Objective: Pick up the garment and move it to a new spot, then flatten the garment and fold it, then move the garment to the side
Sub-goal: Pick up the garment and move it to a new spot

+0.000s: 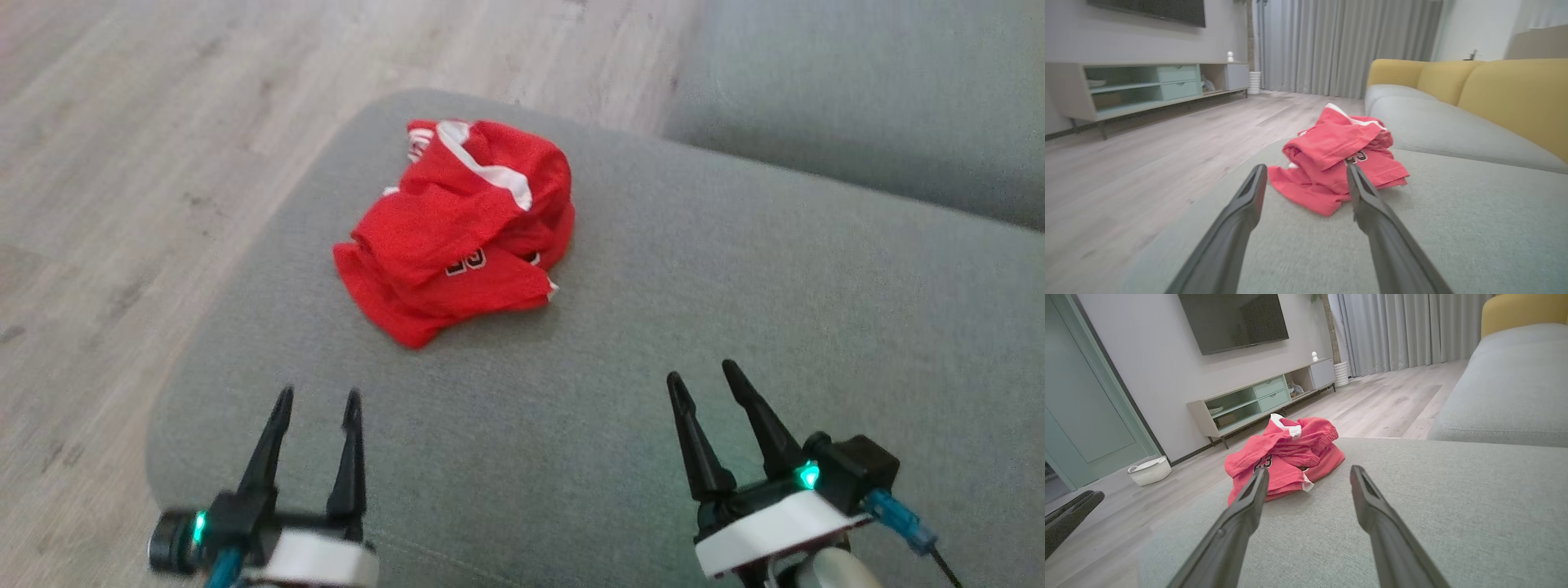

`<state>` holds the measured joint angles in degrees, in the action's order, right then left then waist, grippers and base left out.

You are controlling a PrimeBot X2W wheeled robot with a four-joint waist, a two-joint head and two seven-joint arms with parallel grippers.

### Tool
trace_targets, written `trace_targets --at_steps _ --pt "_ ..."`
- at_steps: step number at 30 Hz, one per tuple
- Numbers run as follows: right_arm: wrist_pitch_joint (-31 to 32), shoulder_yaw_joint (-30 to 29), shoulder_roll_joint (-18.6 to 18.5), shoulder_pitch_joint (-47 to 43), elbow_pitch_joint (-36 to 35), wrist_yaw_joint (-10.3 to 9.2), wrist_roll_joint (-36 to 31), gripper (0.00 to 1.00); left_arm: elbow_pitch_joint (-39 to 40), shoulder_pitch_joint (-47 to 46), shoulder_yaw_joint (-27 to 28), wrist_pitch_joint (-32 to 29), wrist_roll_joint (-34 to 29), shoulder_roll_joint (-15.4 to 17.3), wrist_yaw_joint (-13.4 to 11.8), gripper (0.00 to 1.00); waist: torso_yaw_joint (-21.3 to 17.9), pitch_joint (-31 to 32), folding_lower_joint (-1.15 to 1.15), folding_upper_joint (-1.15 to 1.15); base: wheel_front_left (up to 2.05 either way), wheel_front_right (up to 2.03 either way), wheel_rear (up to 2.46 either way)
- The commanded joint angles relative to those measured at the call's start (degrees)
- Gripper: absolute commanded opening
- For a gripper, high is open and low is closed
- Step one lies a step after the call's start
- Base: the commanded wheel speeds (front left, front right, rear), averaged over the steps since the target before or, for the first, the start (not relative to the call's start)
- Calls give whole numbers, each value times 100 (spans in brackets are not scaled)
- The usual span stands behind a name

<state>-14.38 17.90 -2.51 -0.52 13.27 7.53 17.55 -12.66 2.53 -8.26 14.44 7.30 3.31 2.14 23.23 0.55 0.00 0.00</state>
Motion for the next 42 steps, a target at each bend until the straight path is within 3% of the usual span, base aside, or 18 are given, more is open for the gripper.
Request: trace_targets --at_steps 1,5,10,14,22,29,30,31,32,42 --pt "-62 104 -37 375 -243 -4 -56 100 139 -667 93 56 -140 100 82 100 -260 -337 0 0 0 0 0" --pt "-62 87 -37 518 -289 -4 -124 100 -299 -1253 -53 -85 -317 377 243 100 -511 -678 0 0 0 0 0" --pt "-62 49 -37 756 -361 -4 -245 100 -1007 -2701 -323 -749 -297 861 480 100 -974 -1307 0 0 0 0 0" --pt "-62 26 -37 928 -407 -4 -288 100 -1693 -3758 -564 -1272 71 1268 528 100 -1327 -1720 0 0 0 0 0" --pt "-62 -20 -37 1157 -520 -4 -262 100 -2652 -5085 -989 -1892 1407 1911 533 100 -1766 -2245 0 0 0 0 0" --pt "-62 -59 -37 1296 -542 -4 -234 100 -3580 -5604 -1044 -2103 1660 2169 534 100 -1946 -2422 0 0 0 0 0" --pt "-62 -65 -37 1304 -537 -4 -235 100 -3668 -5632 -1082 -2120 1688 2148 534 68 -1958 -2423 0 0 0 0 0" --pt "-62 -72 -37 1314 -531 -4 -236 100 -3721 -5651 -1134 -2120 1741 2131 534 7 -1971 -2419 0 0 0 0 0" --pt "-62 -80 -37 1324 -525 -4 -235 100 -3750 -5664 -1165 -2071 1803 2134 534 0 -1987 -2409 0 0 0 0 0" --pt "-62 -146 -37 1192 -400 -4 -56 100 -3304 -5711 -1312 -351 2038 2017 535 0 -1990 -1734 0 0 0 0 0"
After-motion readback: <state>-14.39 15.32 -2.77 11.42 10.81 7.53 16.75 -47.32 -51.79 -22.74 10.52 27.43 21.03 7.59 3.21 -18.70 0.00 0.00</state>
